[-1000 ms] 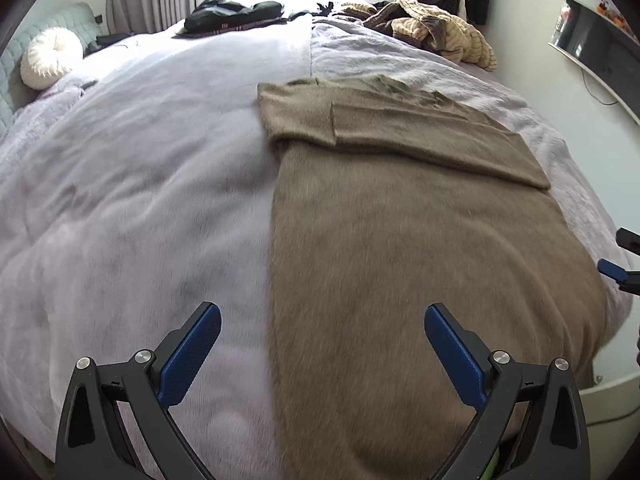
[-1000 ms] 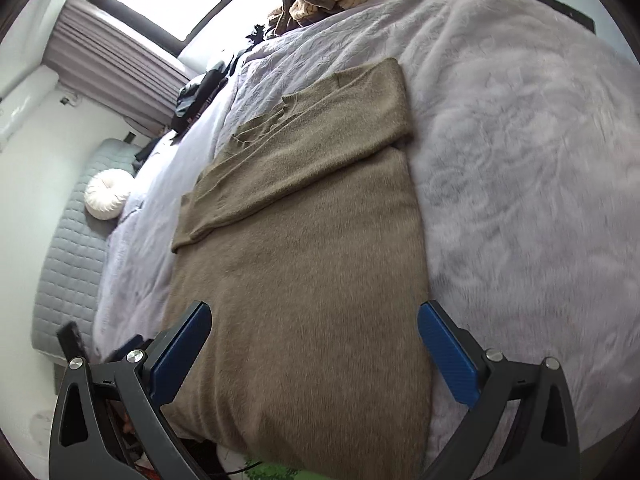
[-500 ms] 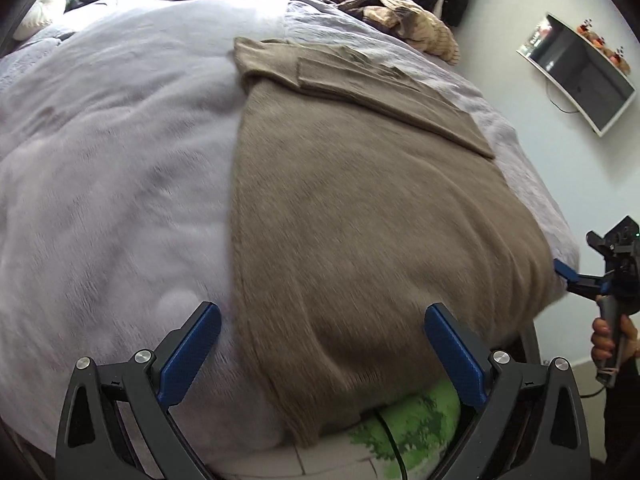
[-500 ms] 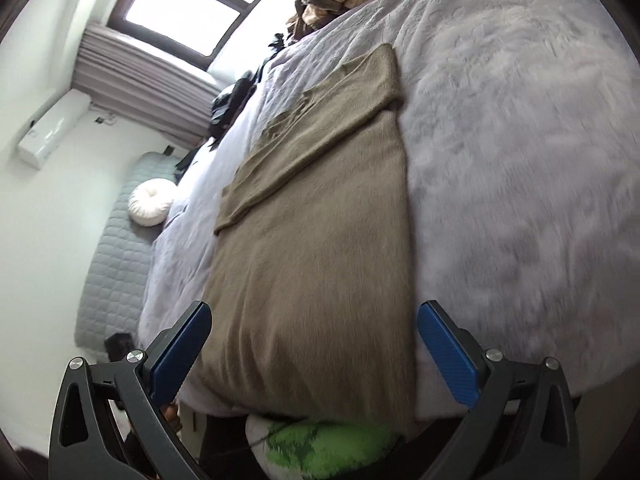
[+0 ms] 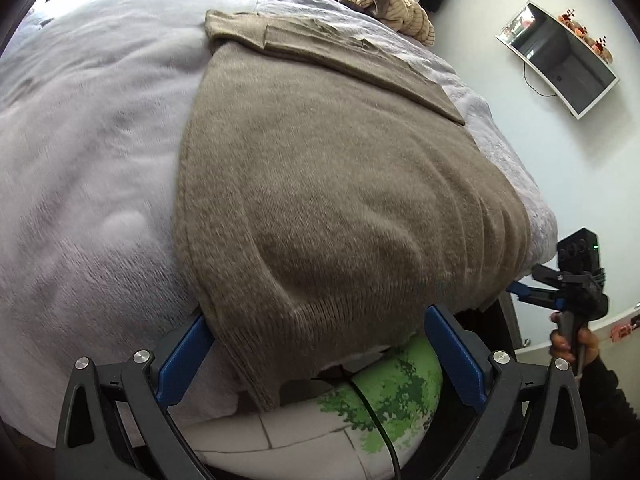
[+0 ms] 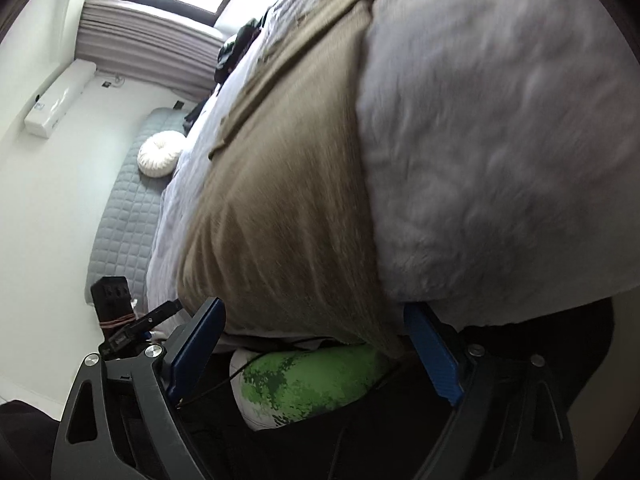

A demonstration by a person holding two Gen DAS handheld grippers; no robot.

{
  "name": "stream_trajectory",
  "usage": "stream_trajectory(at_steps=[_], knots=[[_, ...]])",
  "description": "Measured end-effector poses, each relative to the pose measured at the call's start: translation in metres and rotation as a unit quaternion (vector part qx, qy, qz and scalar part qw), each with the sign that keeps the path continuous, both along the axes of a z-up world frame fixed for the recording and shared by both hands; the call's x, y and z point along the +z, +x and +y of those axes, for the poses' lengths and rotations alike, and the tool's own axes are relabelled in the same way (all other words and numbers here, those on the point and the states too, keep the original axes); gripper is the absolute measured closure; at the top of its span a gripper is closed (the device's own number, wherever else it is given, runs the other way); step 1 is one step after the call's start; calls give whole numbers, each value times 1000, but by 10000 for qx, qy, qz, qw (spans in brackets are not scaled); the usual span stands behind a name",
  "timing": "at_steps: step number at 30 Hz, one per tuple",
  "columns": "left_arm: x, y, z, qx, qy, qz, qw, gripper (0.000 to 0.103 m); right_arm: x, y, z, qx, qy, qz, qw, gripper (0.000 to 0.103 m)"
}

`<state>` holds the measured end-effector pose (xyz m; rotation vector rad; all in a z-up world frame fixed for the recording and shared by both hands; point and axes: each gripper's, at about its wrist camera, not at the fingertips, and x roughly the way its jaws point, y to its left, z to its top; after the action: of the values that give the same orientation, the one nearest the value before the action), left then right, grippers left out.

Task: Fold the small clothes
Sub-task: 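Move both grippers to the sweater hem and grasp it, then lift the hem with both grippers and fold it over toward the collar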

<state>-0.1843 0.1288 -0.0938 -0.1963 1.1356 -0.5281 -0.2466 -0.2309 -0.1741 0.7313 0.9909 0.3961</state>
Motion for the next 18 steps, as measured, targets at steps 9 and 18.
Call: stream_trajectory(at_steps=[9,18], knots=[[-8,-4,6,222,-390,350,9984,64,-1,-7,18,276,601,-141,9977,77],[22,1,27,172,-1290,192,9913,89,40,-14,13,282,1511,-900,9840,88]])
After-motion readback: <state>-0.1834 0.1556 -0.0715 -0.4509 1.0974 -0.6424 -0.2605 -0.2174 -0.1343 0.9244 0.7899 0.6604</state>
